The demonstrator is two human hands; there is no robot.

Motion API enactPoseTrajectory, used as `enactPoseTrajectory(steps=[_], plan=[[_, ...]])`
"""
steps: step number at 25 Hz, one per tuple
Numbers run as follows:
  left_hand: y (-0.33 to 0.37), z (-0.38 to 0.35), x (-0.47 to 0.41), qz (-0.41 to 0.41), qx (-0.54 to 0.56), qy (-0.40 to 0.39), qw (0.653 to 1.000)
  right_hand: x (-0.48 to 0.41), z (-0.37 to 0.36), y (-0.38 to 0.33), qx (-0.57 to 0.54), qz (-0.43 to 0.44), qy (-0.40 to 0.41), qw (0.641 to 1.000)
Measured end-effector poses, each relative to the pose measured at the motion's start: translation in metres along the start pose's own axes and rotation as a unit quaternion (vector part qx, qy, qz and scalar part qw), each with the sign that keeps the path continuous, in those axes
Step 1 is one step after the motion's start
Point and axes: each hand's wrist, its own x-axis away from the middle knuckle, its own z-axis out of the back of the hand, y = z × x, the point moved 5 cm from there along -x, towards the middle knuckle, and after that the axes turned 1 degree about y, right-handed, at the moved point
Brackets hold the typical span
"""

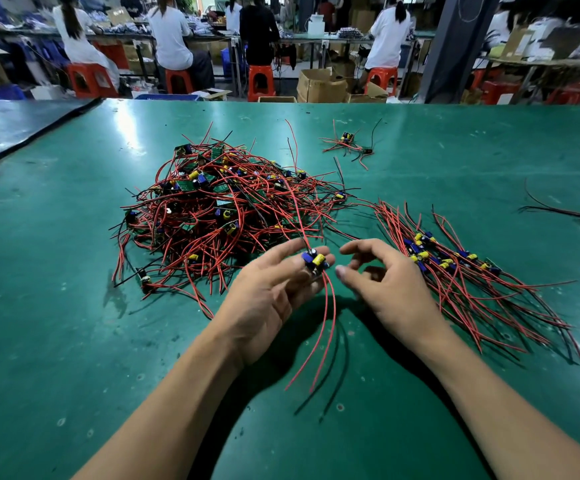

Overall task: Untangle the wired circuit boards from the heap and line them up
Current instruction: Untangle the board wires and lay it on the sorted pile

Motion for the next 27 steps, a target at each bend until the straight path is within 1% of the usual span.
enactPoseTrajectory(steps=[2, 5, 10, 14, 15, 16, 17, 18, 19, 20, 21, 23, 25, 27], plan=[[0.002, 0.002, 0.0, -0.038, -0.004, 0.01, 0.999, 0.006, -0.007, -0.007, 0.021, 0.035, -0.018, 0.999], [0.007, 0.008, 0.001, -0.07, -0.023, 0.044, 0.996, 0.012, -0.011, -0.013, 0.009, 0.05, -0.04, 0.998], [0.002, 0.015, 0.001, -0.043, -0.067, 0.089, 0.993, 0.017, -0.019, -0.021, 0.002, 0.072, -0.069, 0.995], [0.0, 0.011, 0.002, -0.054, -0.109, 0.07, 0.99, 0.019, -0.019, -0.029, 0.016, 0.138, -0.032, 0.99], [0.001, 0.011, 0.002, -0.06, -0.122, 0.063, 0.989, 0.019, -0.019, -0.029, -0.006, 0.128, -0.025, 0.991], [0.001, 0.01, 0.002, -0.061, -0.127, 0.056, 0.988, 0.017, -0.018, -0.027, -0.055, 0.094, -0.028, 0.994], [0.0, 0.008, 0.002, -0.056, -0.124, 0.046, 0.99, 0.015, -0.019, -0.024, -0.132, 0.041, -0.041, 0.99], [-0.001, 0.007, 0.002, -0.043, -0.113, 0.034, 0.992, 0.014, -0.021, -0.022, -0.222, -0.024, -0.065, 0.972], [-0.004, 0.007, 0.002, -0.021, -0.091, 0.022, 0.995, 0.013, -0.023, -0.02, -0.302, -0.091, -0.094, 0.944], [-0.006, 0.005, 0.003, 0.008, -0.068, 0.006, 0.998, 0.014, -0.024, -0.018, -0.345, -0.147, -0.117, 0.919], [-0.008, 0.003, 0.004, 0.038, -0.055, -0.013, 0.998, 0.015, -0.022, -0.016, -0.352, -0.187, -0.137, 0.907], [-0.012, -0.001, 0.007, 0.09, -0.069, -0.059, 0.992, 0.019, -0.02, -0.012, -0.315, -0.232, -0.18, 0.903], [-0.017, -0.002, 0.011, 0.127, -0.089, -0.085, 0.984, 0.024, -0.019, -0.011, -0.274, -0.251, -0.226, 0.9], [-0.021, -0.003, 0.013, 0.134, -0.105, -0.103, 0.98, 0.026, -0.019, -0.012, -0.284, -0.252, -0.262, 0.887]])
